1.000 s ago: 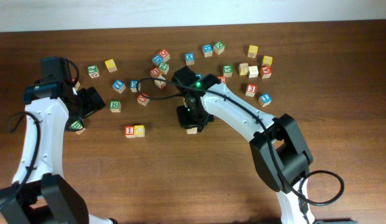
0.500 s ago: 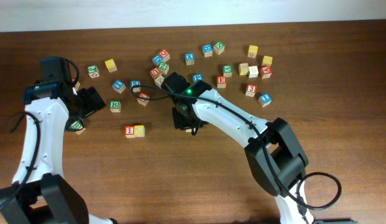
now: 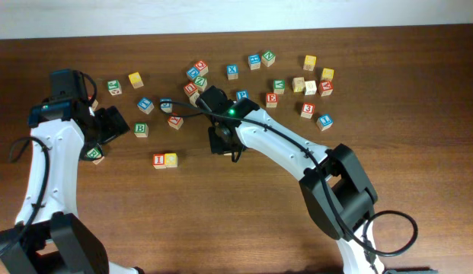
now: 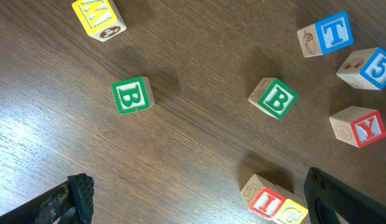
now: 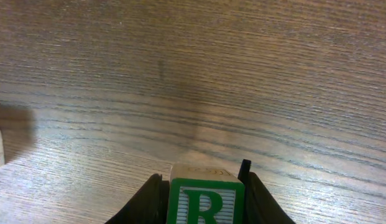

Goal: Spell out ICRA
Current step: 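Lower the R block onto the table and open the right gripper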

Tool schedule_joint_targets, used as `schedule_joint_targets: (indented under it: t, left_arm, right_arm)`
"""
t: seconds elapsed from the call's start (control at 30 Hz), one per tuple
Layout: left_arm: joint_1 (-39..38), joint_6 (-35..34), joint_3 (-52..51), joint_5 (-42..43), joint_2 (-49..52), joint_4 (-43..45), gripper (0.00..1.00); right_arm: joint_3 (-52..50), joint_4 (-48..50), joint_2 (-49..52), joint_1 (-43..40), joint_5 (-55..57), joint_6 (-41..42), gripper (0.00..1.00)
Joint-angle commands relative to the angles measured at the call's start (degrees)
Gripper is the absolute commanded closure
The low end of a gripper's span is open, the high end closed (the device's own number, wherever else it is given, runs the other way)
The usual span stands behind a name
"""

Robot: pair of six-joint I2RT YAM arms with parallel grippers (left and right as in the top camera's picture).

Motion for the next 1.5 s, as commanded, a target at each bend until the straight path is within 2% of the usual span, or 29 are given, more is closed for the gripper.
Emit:
schedule_joint_targets:
  t: [0.0, 0.4, 0.53, 0.67, 1.23, 1.4, 1.47]
  left_arm:
    - [0.2, -0.3, 0.1, 0.4, -0.2, 0.0, 0.01]
    - [0.2, -0.3, 0.1, 0.4, -0.2, 0.0, 0.01]
    - [0.2, -0.3, 0.1, 0.4, -0.2, 0.0, 0.01]
    - [0.2, -0.3, 0.1, 0.4, -0.2, 0.0, 0.01]
    - [0.2, -0.3, 0.1, 0.4, -0.2, 0.0, 0.01]
    - [0.2, -0.3, 0.1, 0.4, -0.2, 0.0, 0.01]
    - [0.2, -0.3, 0.1, 0.4, -0.2, 0.0, 0.01]
  right_arm:
    - [-0.6, 0.2, 1.6, 0.4, 0.6, 0.7, 0.73]
    - [-0.6, 0.6, 2.9, 0.5, 0.7, 0.7, 0.60]
    - [-0.6, 0.6, 3.4, 0.5, 0.5, 0.7, 0.62]
    - [-0.6, 0.6, 3.4, 0.5, -1.4, 0.7, 0.75]
    - [-0.6, 0.6, 3.4, 0.5, -4.1, 0.7, 0.73]
    - [-0.6, 3.2, 3.4, 0.4, -3.3, 0.7, 0.50]
    - [-0.6, 4.0, 3.4, 0.3, -0.2, 0.7, 0.25]
